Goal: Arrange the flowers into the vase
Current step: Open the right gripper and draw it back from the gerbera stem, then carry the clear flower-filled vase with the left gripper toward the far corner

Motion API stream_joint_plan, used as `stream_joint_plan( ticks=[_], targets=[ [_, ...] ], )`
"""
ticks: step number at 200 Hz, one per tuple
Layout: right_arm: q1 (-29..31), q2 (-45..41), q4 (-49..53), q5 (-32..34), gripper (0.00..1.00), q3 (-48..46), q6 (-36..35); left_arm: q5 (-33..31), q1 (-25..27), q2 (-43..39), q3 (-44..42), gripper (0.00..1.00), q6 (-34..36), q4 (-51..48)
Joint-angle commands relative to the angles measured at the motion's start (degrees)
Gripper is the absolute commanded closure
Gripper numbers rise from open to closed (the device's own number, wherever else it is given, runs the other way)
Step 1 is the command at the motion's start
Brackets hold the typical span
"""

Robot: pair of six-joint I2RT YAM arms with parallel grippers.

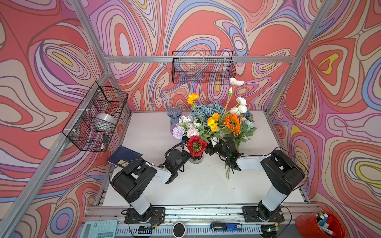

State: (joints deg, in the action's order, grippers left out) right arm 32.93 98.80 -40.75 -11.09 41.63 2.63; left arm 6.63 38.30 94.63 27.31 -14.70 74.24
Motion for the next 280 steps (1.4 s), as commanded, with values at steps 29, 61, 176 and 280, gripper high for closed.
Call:
stream_joint_plan(
  ticks=[29, 61, 176, 280],
  targets=[
    [1.15, -0.21, -0.98, -5.61, 0.38, -0.36, 0.35, -3.96, 0.19, 1.09, 1.61, 0.32, 3.39, 3.52],
    [1.18, 0.15, -1.15, -6.22, 0.38, -0.41, 1.03, -4.72, 0.26, 0.41, 1.68, 0.52, 5.14, 3.52],
    [1.68, -4.06, -4.83, 3.04, 0.35, -3.49, 0.49, -19.85, 2.39, -11.68, -2.77, 1.0, 14.81, 3.63],
    [1.66, -6.26, -4.88, 7.29, 0.35, -7.16, 0.88, -32.14, -7.89, -24.28, -2.69, 1.0, 25.18, 3.72]
  ],
)
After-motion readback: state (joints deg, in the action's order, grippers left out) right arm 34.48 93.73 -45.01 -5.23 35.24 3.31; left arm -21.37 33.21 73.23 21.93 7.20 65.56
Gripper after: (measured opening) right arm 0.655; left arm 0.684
